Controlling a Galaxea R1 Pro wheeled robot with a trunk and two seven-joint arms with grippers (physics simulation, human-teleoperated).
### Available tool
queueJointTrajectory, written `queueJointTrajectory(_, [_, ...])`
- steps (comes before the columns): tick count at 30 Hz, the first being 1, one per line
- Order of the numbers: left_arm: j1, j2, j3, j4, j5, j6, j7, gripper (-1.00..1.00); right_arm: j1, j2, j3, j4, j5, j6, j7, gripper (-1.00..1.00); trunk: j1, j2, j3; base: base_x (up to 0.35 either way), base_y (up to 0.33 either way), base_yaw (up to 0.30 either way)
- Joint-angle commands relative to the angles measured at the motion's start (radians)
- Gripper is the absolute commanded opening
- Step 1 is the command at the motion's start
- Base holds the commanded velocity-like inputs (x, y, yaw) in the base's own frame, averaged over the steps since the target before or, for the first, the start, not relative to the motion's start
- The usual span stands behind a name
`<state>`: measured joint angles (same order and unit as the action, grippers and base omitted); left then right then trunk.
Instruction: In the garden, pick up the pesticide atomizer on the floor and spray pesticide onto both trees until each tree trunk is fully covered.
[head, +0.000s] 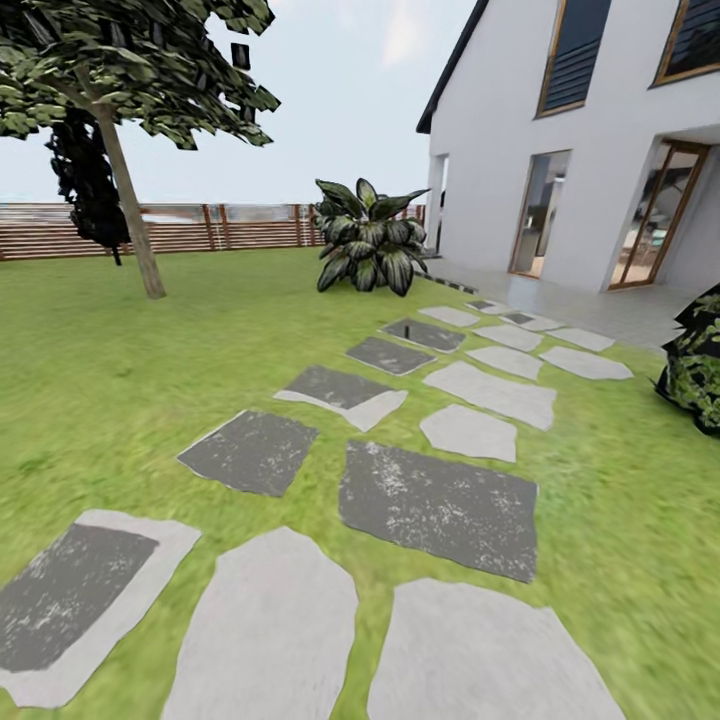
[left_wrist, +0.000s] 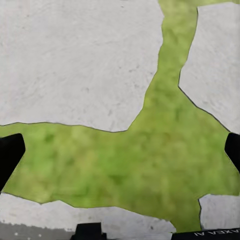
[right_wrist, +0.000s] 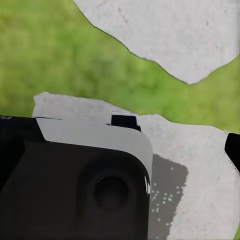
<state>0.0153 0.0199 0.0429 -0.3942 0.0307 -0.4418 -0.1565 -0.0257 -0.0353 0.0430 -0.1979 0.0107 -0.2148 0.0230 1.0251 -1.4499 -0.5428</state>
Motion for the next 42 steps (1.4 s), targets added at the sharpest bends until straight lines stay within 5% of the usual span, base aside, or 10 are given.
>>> queueJointTrajectory(1, [0.000,0.000,0.000,0.000,0.000,0.000,0.000,1.00,0.000,0.000,0.000,0.000,0.000,0.000,0.000,1.00,0.000,0.000,0.000,0.344,0.000,-0.022])
queueJointTrajectory(42, [0.000,0.000,0.000,-0.022,0.000,0.000,0.000,1.00,0.000,0.000,0.000,0.000,0.000,0.000,0.000,1.00,0.000,0.000,-0.003,0.344,0.000,-0.002])
